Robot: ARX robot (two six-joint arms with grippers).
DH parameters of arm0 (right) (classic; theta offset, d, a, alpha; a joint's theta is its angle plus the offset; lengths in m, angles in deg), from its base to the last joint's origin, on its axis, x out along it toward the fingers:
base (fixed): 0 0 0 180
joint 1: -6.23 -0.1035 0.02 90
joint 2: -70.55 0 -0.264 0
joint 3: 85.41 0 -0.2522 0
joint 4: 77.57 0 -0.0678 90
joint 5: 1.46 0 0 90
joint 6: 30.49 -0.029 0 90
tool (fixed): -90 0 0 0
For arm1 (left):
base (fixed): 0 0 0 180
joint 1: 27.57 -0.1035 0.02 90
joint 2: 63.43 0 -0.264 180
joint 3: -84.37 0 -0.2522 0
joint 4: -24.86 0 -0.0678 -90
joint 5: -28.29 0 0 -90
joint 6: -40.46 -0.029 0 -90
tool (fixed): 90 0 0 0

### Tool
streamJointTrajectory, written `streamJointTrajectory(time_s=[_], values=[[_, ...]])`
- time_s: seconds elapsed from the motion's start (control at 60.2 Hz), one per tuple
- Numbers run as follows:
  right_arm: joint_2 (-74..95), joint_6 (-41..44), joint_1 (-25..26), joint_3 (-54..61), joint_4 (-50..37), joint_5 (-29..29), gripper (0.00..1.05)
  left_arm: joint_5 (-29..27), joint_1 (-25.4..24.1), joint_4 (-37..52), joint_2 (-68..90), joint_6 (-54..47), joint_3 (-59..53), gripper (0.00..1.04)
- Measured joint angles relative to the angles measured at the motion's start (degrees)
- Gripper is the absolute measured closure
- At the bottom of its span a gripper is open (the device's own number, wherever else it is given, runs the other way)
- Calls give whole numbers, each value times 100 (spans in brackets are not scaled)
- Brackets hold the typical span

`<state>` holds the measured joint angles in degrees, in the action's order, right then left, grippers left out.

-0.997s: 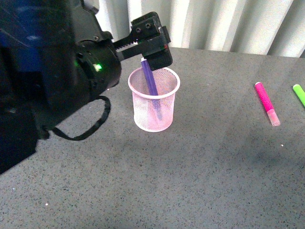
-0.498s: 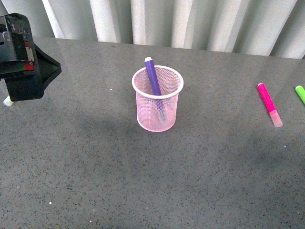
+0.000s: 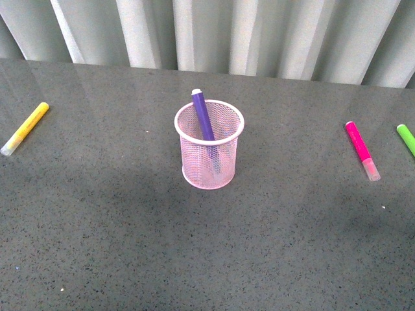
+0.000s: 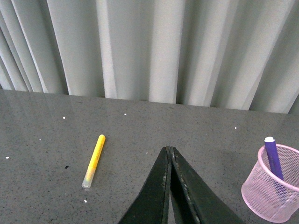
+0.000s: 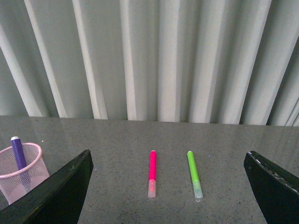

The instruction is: Insert purple and pink pens into pink cup

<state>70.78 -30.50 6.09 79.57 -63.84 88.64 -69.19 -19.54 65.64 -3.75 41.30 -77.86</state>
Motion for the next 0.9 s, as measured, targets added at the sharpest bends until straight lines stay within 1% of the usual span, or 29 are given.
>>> streamJointTrajectory(time_s=[0.233,0.299,0.365,0.581,0.897], values=[[0,0,0,0,0,0,7,245,-284,-839,-1097,-37,-234,101],[0,-2,0,0,0,-2,7,702,-627,-1147,-1471,-42,-282,101],[0,0,0,0,0,0,7,713,-763,-1416,-1790,-42,-310,101],[0,0,0,0,0,-2,7,739,-791,-2444,-2918,-42,-354,101],[0,0,0,0,0,-2,7,739,-791,-3403,-3930,-42,-354,101]])
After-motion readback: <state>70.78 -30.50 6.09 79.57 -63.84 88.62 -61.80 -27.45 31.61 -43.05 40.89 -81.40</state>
